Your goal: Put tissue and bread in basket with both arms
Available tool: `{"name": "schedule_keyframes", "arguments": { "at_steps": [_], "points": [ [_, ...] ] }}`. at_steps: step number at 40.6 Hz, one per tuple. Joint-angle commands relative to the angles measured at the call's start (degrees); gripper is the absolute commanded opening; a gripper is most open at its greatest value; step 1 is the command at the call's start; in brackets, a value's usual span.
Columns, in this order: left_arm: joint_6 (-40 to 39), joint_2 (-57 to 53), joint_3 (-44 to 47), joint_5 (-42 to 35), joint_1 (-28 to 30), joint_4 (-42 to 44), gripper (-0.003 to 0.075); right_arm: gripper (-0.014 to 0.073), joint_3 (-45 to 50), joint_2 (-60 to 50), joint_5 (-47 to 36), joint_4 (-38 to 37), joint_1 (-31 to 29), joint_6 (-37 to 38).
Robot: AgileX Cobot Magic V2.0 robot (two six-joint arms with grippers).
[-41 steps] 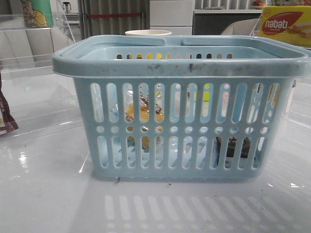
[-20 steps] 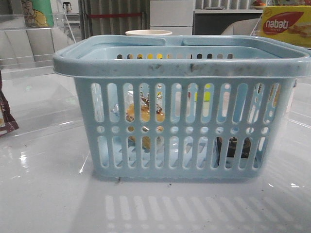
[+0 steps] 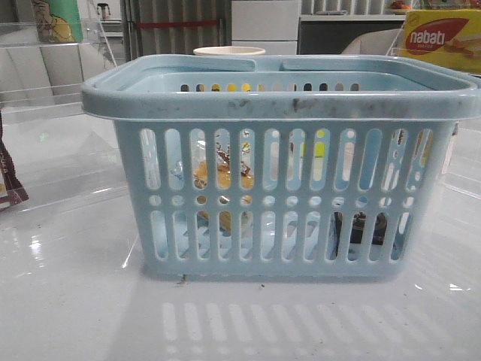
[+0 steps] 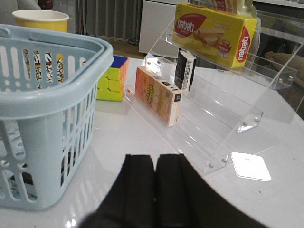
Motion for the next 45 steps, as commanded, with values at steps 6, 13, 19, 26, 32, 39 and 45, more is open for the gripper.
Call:
{"name": "schedule_keyframes", "arguments": {
  "at_steps": [6, 13, 19, 26, 32, 39, 45],
  "points": [
    [-0.09, -0.96, 0.28, -5.08, -0.07, -0.55, 0.0093, 0.0053, 4.97, -3.09, -11.42, 0.47, -0.38, -0.52],
    [-0.09, -0.96, 0.28, -5.08, -0.07, -0.55, 0.0093, 0.0053, 4.80, -3.09, -11.24, 0.47, -0.38, -0.52],
    [-0.09, -0.96, 0.28, -5.08, -0.07, -0.55, 0.0093, 0.0053, 4.80, -3.09, -11.23, 0.47, -0.38, -0.52],
    [-0.09, -0.96, 0.28, -5.08, -0.07, -0.55, 0.0093, 0.0053, 4.80, -3.09, -12.68, 0.83, -0.51, 3.51],
    [-0.09, -0.96, 0.28, -4.98, -0.07, -0.55, 0.0093, 0.0053, 4.85, -3.09, -14.42, 0.72, -0.96, 6.75],
    [-0.09, -0.96, 0.28, -4.98, -0.07, -0.55, 0.0093, 0.0053, 4.85, -3.09, -14.95, -0.31, -1.01, 6.75],
    [-0.09, -0.96, 0.28, -4.98, -0.07, -0.55, 0.0093, 0.0053, 4.85, -3.14, -15.60, -1.78, -1.01, 7.18]
  ]
}}
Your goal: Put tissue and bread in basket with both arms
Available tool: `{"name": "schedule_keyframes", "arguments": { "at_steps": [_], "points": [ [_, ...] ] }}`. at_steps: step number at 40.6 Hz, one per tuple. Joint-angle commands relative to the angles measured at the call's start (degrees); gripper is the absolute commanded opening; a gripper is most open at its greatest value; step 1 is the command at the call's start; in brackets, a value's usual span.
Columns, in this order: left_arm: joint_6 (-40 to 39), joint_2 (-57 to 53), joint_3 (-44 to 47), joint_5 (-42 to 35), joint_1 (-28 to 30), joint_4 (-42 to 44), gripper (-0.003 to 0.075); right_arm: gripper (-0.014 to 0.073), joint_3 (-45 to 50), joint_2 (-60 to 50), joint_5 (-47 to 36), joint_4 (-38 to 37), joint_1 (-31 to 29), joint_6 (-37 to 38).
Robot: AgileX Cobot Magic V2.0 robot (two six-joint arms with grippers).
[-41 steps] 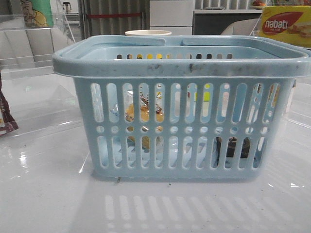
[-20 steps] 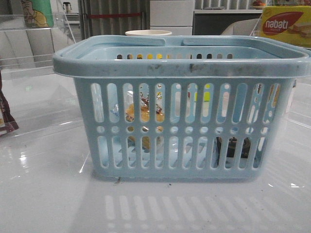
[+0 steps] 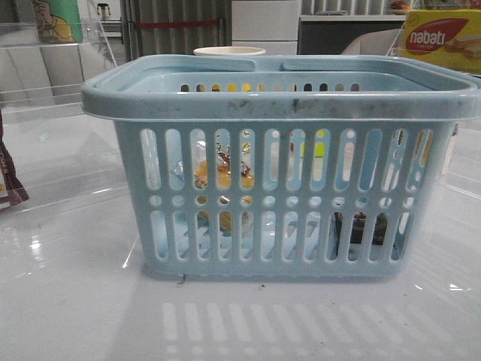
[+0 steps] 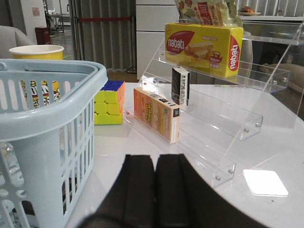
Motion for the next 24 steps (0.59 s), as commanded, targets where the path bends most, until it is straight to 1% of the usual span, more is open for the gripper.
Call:
{"name": "schedule_keyframes", "arguments": {
  "at_steps": [1, 7, 24],
  "points": [
    [-0.09, -0.96, 0.28, -4.98, -0.07, -0.52, 0.0093, 0.0053, -0.29, -1.17, -6.67, -1.20, -0.34, 0.96],
    [-0.09, -0.96, 0.28, -4.98, -0.07, -0.52, 0.0093, 0.0053, -0.29, -1.17, -8.43, -1.44, -0.34, 6.92],
    [-0.09, -0.96, 0.28, -4.98, -0.07, -0.52, 0.0093, 0.0053, -0.29, -1.12, -8.36, -2.43, -0.34, 6.86]
  ]
}}
